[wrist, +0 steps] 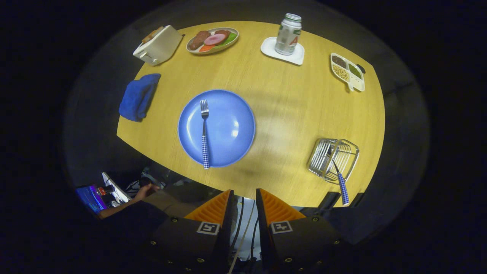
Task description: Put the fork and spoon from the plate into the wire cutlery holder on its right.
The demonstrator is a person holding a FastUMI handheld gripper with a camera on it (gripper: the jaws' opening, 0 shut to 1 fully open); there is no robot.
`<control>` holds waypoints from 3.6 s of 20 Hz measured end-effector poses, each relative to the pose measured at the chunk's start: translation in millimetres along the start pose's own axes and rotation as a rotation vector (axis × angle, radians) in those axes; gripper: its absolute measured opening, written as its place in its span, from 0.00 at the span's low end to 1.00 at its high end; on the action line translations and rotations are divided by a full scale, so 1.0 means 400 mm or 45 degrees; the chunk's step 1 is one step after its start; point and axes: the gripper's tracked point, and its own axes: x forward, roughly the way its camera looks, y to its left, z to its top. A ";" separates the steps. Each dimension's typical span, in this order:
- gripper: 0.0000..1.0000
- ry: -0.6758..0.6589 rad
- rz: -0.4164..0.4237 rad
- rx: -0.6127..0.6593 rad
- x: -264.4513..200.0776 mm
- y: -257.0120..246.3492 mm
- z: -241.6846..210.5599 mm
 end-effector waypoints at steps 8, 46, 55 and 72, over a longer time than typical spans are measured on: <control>0.34 0.020 0.029 -0.054 0.080 0.117 0.058; 0.08 0.191 0.040 -0.191 0.236 0.133 0.082; 0.08 0.209 0.011 -0.026 0.081 -0.042 -0.015; 0.08 0.467 -0.001 0.255 -0.104 -0.372 -0.242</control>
